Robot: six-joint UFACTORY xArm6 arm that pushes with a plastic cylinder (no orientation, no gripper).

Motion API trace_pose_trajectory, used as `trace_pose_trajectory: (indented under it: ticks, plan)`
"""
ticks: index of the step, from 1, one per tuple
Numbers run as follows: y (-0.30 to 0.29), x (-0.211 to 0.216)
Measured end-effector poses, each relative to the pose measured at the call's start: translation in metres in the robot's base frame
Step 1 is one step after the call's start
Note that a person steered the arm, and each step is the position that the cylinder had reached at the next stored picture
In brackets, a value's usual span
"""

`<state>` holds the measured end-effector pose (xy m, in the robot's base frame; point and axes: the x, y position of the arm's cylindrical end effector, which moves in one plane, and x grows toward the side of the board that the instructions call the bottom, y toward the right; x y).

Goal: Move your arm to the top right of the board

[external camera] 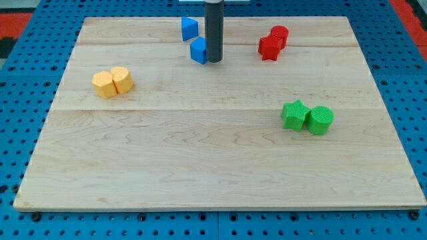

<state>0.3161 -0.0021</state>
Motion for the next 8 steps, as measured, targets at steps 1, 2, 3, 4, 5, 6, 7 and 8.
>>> trace_pose_trajectory:
  ticks: [1,2,3,4,5,6,7,8]
  plan:
    - [-0.016,-0.001]
    - [-0.048,-0.038]
    - [-0.029,-0.05]
    - [0.0,-0.017]
    - [0.007,-0.008]
    - [0.011,0.005]
    - [0.011,0.05]
    - [0.011,0.064]
